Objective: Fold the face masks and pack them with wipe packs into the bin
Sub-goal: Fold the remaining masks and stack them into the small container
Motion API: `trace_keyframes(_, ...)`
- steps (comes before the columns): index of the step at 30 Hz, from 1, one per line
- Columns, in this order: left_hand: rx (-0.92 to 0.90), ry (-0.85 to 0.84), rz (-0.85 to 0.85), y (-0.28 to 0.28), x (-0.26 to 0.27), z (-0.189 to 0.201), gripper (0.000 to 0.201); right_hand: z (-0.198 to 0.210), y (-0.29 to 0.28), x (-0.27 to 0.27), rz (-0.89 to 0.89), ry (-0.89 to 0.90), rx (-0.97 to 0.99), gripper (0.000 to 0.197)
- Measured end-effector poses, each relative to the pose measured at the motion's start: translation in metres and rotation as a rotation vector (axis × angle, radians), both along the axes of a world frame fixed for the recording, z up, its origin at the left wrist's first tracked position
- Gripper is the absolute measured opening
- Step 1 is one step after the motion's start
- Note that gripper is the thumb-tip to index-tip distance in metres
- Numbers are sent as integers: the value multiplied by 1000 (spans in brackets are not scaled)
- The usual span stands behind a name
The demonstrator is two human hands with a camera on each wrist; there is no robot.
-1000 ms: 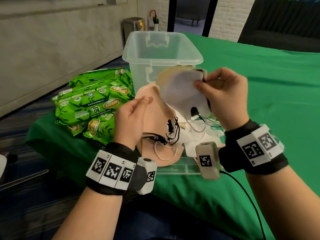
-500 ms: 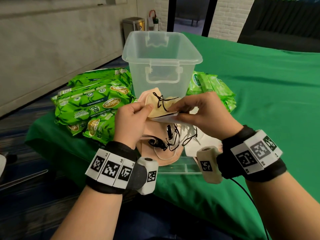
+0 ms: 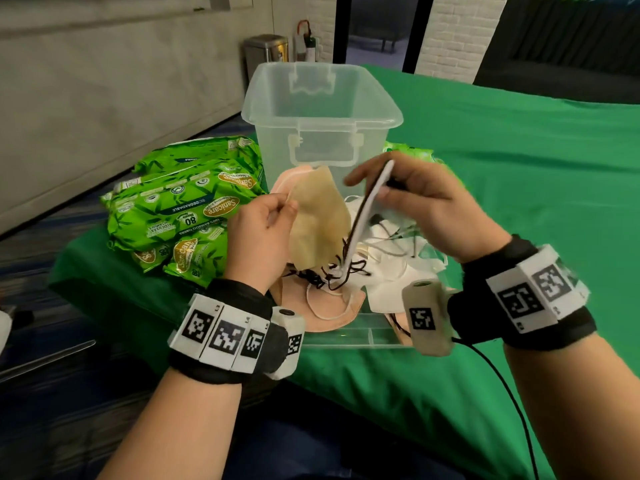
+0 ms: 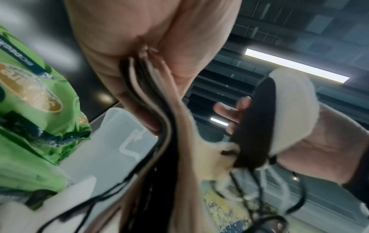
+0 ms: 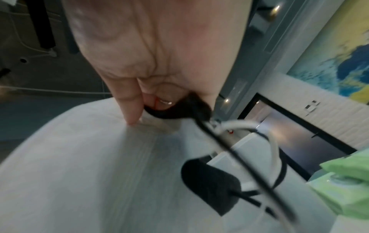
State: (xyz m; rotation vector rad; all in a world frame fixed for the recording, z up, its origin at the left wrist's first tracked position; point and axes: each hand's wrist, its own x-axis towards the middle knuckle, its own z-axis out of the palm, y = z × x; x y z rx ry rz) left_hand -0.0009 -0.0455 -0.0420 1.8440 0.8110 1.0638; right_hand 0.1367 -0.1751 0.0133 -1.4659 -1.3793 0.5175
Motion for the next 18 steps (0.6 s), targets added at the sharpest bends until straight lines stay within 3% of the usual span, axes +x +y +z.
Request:
trace_keyframes(4,-32,-23,-124,-3,1,1,21,-11,14,-13,13,-347,-241,27)
trace_keyframes(7,-53,-42,-123,0,-3,1,16,-14,14,-2,-160,-410,-361,11)
trace_keyframes(10,-80,-49,-117,2,-4,0,17,-12,11,7,-301,-507,-308,25)
trace_keyframes(12,-119,-54,-127,1,-2,-1,18,-10,12,7,-237,-390,-238,18)
trace_keyframes(18,-209,-80,-225,-8,0,3,14,-12,18,-2,-76,-25,-190,38)
